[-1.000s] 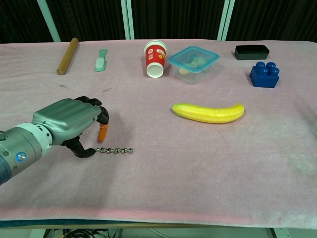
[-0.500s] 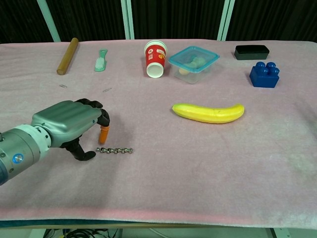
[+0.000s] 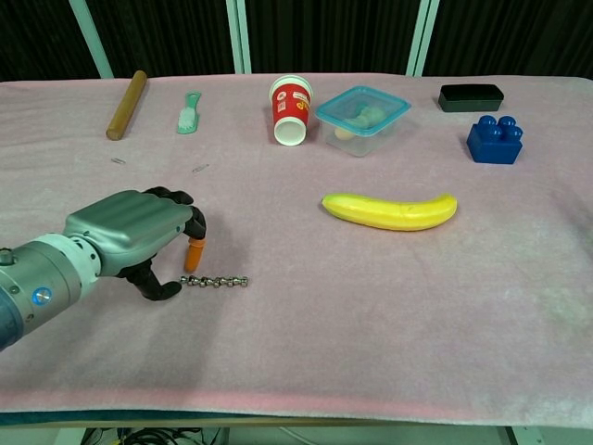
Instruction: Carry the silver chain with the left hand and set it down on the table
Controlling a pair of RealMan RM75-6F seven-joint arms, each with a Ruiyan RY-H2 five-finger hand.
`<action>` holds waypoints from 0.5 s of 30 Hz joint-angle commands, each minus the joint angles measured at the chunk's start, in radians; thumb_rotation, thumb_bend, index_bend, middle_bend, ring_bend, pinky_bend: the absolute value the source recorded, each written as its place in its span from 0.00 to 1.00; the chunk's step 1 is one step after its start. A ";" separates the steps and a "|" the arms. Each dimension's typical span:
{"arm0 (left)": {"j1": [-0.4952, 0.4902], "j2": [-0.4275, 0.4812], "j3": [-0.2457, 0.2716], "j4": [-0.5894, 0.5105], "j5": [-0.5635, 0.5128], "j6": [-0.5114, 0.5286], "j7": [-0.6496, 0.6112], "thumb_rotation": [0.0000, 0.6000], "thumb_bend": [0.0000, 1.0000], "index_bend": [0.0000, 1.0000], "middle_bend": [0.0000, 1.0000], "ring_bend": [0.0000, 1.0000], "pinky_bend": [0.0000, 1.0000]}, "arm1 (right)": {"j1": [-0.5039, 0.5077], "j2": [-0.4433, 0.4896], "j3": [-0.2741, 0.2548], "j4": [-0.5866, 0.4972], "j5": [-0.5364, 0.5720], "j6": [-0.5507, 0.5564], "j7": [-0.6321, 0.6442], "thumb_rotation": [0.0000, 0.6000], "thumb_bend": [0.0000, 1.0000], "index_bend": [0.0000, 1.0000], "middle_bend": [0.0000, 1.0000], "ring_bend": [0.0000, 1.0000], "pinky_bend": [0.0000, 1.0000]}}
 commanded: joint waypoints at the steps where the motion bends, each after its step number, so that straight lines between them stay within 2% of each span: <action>1: 0.000 -0.001 0.001 0.003 0.000 0.001 0.002 1.00 0.33 0.53 0.20 0.00 0.00 | 0.000 0.000 0.001 0.000 0.001 0.001 0.000 1.00 0.12 0.00 0.00 0.09 0.21; 15: -0.003 -0.019 -0.004 0.028 0.004 0.002 0.009 1.00 0.33 0.53 0.20 0.00 0.00 | 0.000 0.000 0.000 -0.001 0.000 0.000 0.001 1.00 0.12 0.00 0.00 0.09 0.21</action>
